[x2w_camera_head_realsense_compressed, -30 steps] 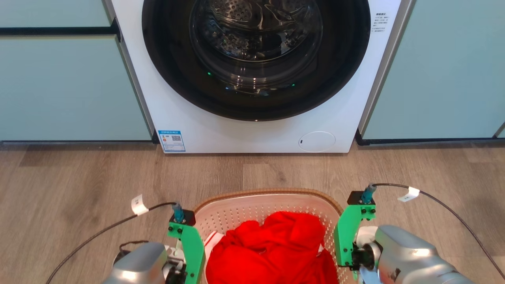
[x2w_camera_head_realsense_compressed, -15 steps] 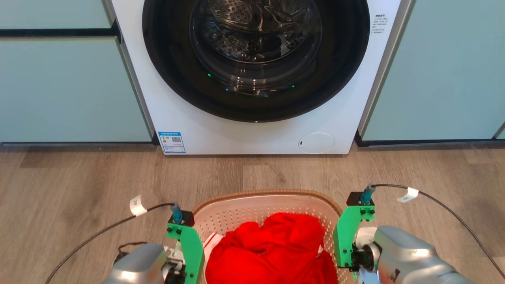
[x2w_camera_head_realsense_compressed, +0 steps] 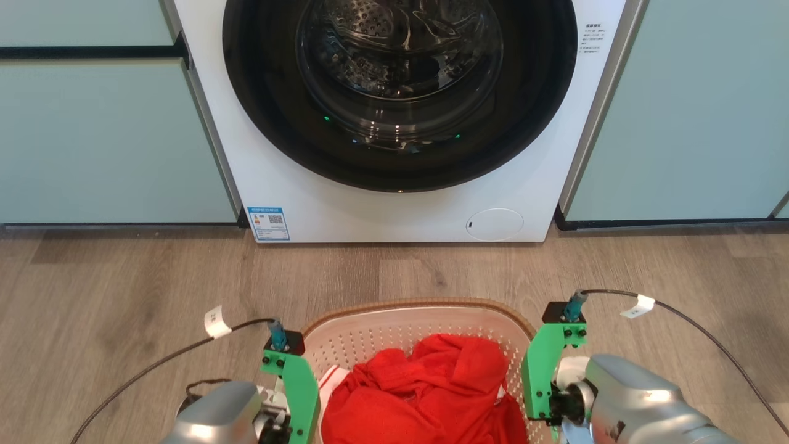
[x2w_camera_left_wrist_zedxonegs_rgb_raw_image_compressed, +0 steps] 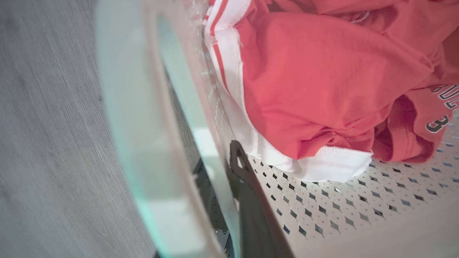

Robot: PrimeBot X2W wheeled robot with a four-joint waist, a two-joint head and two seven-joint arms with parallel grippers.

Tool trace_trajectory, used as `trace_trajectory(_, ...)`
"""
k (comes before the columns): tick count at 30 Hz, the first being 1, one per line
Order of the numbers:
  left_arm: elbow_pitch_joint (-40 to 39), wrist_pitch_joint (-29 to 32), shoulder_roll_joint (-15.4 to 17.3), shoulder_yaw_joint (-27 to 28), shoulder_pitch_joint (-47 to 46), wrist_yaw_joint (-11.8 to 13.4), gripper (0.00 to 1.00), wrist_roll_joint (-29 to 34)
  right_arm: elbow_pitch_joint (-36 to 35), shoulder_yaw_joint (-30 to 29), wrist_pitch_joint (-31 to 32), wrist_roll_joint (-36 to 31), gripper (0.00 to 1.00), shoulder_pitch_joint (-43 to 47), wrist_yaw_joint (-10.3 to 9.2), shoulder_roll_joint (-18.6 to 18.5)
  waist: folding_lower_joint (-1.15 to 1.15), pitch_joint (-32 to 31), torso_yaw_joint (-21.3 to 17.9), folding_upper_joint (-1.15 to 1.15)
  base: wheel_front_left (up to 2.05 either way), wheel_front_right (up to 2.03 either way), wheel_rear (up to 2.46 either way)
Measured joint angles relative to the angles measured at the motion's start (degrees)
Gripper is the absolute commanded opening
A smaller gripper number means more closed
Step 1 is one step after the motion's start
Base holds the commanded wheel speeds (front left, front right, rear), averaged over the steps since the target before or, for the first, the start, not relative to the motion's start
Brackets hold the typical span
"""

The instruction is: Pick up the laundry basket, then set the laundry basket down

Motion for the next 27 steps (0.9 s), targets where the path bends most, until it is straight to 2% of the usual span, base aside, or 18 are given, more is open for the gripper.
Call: trace_trajectory(27, 0.02, 0.00, 0.00, -0.23, 0.00, 0.00, 0.00, -0.43, 0.30, 1.27, -0.20, 1.68, 0.00, -0.09, 0.00, 0.01, 0.00, -0.19, -0.12, 0.00, 0.00, 0.00, 0.00)
